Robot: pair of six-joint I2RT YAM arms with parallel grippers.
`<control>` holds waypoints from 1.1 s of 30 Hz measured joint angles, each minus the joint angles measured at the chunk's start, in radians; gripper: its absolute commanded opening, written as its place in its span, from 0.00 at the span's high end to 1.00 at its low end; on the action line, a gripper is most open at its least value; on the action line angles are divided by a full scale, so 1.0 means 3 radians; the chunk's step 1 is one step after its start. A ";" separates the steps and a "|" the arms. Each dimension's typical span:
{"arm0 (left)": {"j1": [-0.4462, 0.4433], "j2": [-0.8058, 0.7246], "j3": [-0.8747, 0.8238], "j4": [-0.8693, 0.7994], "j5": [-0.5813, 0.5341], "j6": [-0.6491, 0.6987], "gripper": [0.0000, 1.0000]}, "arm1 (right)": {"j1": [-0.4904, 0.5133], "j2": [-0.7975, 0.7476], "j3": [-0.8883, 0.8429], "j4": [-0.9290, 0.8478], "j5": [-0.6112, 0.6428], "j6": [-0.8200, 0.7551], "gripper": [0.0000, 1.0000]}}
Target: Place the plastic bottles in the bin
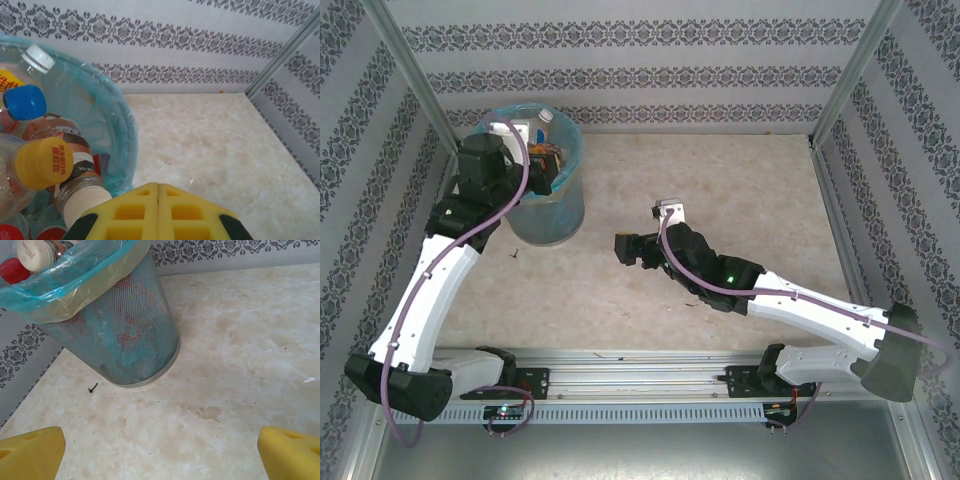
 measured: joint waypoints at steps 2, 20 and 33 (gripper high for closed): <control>0.0000 0.0011 0.0025 0.0004 0.0100 -0.0080 1.00 | 0.0000 0.0000 0.0000 -0.0001 0.0000 0.0000 0.02; 0.0103 0.0322 -0.0216 -0.0001 0.0184 -0.0189 1.00 | -0.0022 0.0055 0.0005 -0.0004 -0.0031 0.0015 0.02; 0.0282 0.0329 -0.0242 0.0003 0.0229 -0.0196 1.00 | -0.0043 0.0056 0.0005 -0.0011 -0.0065 0.0072 0.02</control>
